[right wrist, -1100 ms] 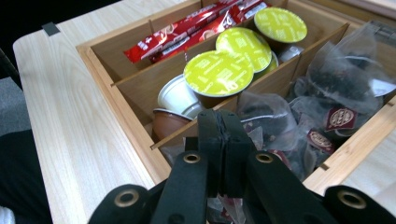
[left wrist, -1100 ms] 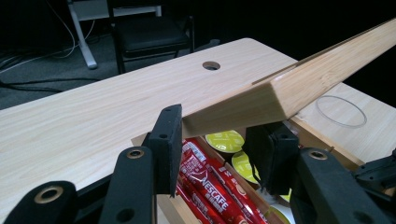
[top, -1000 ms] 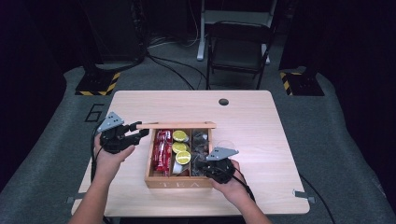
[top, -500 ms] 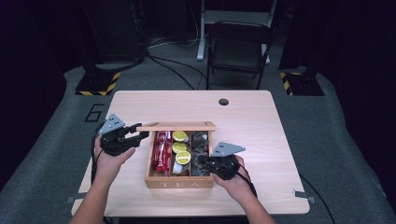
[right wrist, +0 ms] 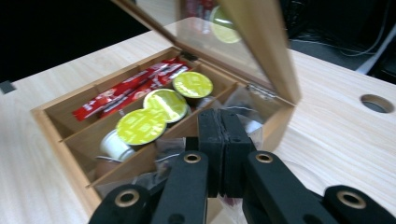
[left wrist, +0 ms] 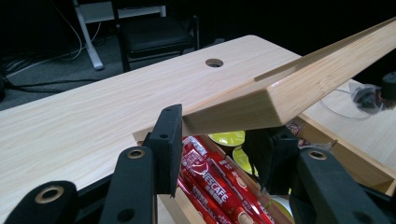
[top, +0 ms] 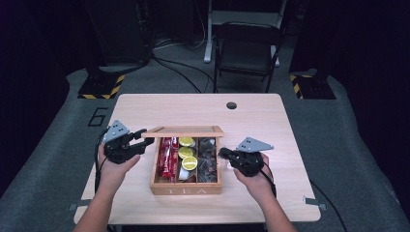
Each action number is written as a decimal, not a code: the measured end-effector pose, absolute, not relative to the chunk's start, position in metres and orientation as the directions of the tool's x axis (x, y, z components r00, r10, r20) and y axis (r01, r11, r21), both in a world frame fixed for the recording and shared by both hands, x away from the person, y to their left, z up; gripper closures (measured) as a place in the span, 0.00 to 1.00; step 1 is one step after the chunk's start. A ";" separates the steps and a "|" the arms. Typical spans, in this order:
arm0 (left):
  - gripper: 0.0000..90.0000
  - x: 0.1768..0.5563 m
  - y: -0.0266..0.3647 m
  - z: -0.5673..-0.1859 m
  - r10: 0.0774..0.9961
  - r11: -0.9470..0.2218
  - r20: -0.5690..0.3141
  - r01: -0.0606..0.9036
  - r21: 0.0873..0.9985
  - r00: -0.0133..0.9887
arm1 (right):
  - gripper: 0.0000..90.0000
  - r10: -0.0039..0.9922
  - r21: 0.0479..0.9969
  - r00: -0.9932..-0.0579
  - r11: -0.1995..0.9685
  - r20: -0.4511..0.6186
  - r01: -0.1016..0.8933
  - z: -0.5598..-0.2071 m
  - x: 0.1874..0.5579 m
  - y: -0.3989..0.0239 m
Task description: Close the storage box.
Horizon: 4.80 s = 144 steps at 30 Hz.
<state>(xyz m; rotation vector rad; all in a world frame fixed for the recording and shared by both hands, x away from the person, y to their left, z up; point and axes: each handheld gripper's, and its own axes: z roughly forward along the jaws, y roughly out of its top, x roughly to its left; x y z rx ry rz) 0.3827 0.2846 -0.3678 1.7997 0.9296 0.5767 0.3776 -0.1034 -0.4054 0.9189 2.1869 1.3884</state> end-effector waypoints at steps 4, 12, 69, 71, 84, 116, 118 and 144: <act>0.64 0.379 0.285 -0.367 0.803 -0.208 -0.027 0.323 0.923 0.596 | 0.99 0.722 0.901 -0.691 0.281 0.028 0.330 -0.407 0.383 -0.110; 0.64 0.374 0.285 -0.369 0.801 -0.222 -0.015 0.321 0.921 0.598 | 0.99 0.745 0.888 -0.667 0.298 0.013 0.350 -0.415 0.396 -0.114; 0.63 0.367 0.285 -0.371 0.801 -0.226 -0.013 0.323 0.919 0.599 | 0.55 0.752 0.922 -0.659 0.253 0.003 0.293 -0.392 0.383 -0.093; 0.63 0.366 0.285 -0.371 0.800 -0.229 -0.013 0.324 0.918 0.600 | 0.54 0.753 0.924 -0.659 0.252 -0.001 0.287 -0.391 0.382 -0.092; 0.63 0.364 0.284 -0.373 0.800 -0.236 -0.011 0.331 0.914 0.600 | 0.50 0.744 0.925 -0.668 0.260 -0.010 0.276 -0.389 0.382 -0.084; 0.63 0.363 0.280 -0.370 0.813 -0.256 -0.011 0.376 0.890 0.582 | 0.56 0.735 0.911 -0.677 0.304 -0.037 0.280 -0.376 0.384 -0.081; 0.63 0.365 0.281 -0.369 0.809 -0.254 -0.017 0.376 0.891 0.587 | 0.57 0.741 0.907 -0.671 0.302 -0.031 0.292 -0.374 0.385 -0.080; 0.62 0.350 0.282 -0.388 0.795 -0.296 0.033 0.340 0.892 0.606 | 0.59 0.743 0.903 -0.664 0.338 -0.082 0.267 -0.389 0.366 -0.080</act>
